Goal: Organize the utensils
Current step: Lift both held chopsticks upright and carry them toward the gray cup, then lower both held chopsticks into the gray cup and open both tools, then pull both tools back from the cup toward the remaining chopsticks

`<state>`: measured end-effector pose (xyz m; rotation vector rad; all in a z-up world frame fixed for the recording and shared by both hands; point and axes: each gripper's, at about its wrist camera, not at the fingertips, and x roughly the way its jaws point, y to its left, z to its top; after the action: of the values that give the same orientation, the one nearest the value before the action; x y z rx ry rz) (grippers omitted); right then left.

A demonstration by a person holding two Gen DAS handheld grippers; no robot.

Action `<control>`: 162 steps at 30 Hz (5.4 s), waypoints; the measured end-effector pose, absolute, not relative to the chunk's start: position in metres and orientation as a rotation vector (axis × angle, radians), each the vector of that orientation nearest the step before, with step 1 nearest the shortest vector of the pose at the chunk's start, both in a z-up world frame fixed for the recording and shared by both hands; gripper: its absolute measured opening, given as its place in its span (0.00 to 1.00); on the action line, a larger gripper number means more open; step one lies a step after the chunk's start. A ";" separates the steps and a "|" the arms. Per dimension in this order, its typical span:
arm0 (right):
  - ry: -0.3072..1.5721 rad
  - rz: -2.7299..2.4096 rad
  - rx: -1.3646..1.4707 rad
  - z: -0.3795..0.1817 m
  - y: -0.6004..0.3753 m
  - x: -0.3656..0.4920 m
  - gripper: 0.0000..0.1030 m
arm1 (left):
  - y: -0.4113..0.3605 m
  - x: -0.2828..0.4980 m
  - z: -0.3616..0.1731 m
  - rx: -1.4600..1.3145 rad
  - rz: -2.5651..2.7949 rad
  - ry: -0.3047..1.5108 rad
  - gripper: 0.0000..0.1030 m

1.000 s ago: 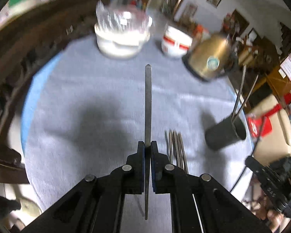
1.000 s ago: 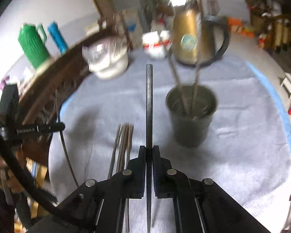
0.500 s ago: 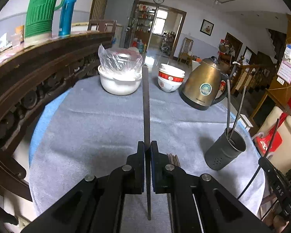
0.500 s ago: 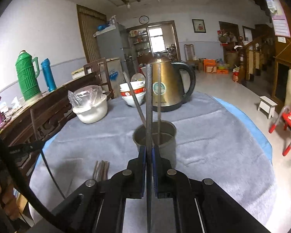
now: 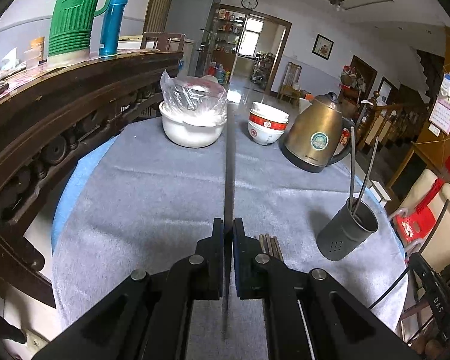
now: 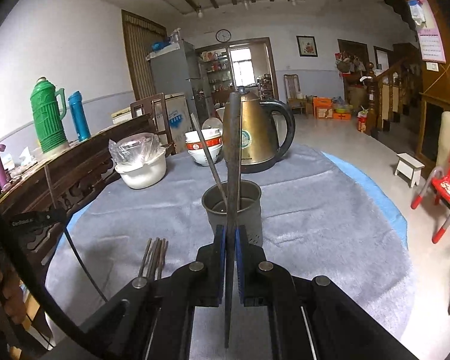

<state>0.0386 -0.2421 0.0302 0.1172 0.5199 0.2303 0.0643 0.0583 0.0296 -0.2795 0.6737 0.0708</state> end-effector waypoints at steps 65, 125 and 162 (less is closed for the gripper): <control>0.566 0.305 0.211 0.039 -0.268 0.188 0.09 | -0.090 0.203 0.056 -0.316 -0.209 0.684 0.05; 0.877 0.375 0.224 -0.030 -0.207 0.055 0.73 | 0.072 0.023 -0.024 -0.399 0.096 0.842 0.66; 1.010 0.452 0.121 -0.041 -0.164 0.075 0.73 | 0.084 0.023 -0.035 -0.439 0.059 0.862 0.66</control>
<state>0.0748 -0.1640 -0.0411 0.1211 1.0104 0.4519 0.0227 0.0838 -0.0355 -0.4390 0.8618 0.0589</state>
